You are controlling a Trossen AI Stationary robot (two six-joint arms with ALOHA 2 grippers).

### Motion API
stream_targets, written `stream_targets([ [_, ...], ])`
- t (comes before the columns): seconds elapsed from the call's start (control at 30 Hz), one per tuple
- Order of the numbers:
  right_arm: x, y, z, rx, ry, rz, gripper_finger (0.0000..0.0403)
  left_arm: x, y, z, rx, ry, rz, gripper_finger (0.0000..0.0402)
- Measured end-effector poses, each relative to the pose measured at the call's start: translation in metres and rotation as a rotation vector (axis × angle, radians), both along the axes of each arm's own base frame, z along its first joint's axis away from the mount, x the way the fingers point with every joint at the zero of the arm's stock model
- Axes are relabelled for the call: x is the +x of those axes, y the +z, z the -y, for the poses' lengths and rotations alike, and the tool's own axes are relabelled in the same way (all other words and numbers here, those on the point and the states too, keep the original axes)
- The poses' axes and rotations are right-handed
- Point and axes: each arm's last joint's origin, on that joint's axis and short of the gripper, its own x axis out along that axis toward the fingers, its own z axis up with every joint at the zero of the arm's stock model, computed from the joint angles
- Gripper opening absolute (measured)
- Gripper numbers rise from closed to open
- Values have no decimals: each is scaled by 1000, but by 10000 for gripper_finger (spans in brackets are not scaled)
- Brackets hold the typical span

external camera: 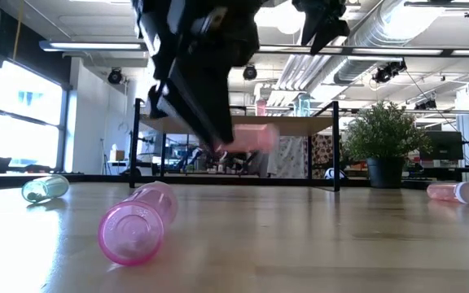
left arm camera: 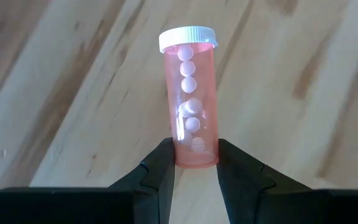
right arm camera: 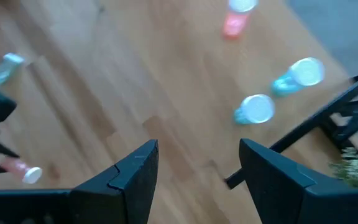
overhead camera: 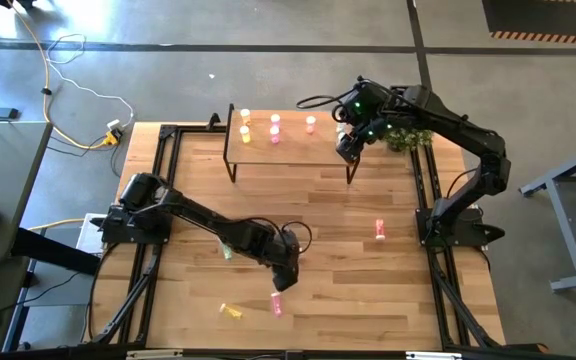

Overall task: Pick and place medicine bottles onto shelf by color
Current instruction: Put the bottom pink pill bottle on the shelf aligned with other pink pill bottles

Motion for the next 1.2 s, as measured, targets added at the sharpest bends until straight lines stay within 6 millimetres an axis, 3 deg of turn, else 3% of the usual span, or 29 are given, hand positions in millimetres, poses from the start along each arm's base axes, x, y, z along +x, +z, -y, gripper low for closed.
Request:
stream_targets([
  [0.43,3,1,-11,239,302,122,216,-14,63,-7,119,3,217,95],
  [0.73,9,6,-10,233,368,215,216,-30,105,-26,286,154,357,95],
  [1.2,23,20,-5,188,389,415,216,-32,126,-66,501,255,421,95],
])
